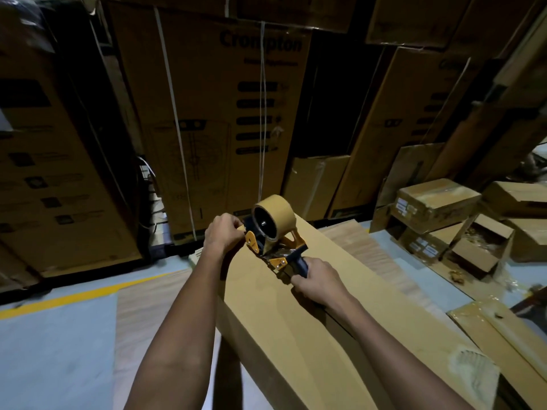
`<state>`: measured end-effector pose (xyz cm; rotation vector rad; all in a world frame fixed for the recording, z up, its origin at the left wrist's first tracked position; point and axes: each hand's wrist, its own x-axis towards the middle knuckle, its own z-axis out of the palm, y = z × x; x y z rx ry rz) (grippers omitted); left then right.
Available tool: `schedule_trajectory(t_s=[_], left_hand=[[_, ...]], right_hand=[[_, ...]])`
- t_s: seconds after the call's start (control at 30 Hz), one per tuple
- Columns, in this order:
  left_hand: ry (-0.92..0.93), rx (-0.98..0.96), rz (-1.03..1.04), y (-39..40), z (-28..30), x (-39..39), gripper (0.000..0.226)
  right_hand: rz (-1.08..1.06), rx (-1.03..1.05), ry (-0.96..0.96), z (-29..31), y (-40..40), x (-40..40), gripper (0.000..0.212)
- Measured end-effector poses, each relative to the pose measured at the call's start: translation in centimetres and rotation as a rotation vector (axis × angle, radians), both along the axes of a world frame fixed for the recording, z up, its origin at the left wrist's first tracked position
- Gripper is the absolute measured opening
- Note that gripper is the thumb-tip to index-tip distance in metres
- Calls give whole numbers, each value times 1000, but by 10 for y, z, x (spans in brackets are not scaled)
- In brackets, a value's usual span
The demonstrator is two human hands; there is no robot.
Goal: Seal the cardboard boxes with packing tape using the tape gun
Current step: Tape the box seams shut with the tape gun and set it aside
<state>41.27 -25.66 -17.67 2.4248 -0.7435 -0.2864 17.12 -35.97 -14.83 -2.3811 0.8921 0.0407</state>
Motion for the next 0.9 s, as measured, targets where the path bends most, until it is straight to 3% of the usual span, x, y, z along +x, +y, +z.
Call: schedule_trajectory(t_s=[0.13,0.27,0.4,0.53,0.63,0.83,0.9], left_hand=[[-58,21,-3,-1,-5,-1,10],[-62,19,-18,-2,-6,0,10],[-27,-1,-35,-1,-4,2,4],[-26,-40,-18,2,-3,0,29],[-51,-31,-24,1,-4,-1,34],[-263,264,5,-8,12,-28,27],[-334,307,-56,-8,10,-41,36]], right_hand=[[-35,66,24,8,0,12,26],[-134,284,-56,20,3,24,19],[-116,274,-81,11,9,12,15],[-134,260,-76,6,5,-14,14],[-142,217,-54,3,4,-28,18],[-134,264,-100,7,4,-27,10],[-134,278,-98,8,4,-28,10]])
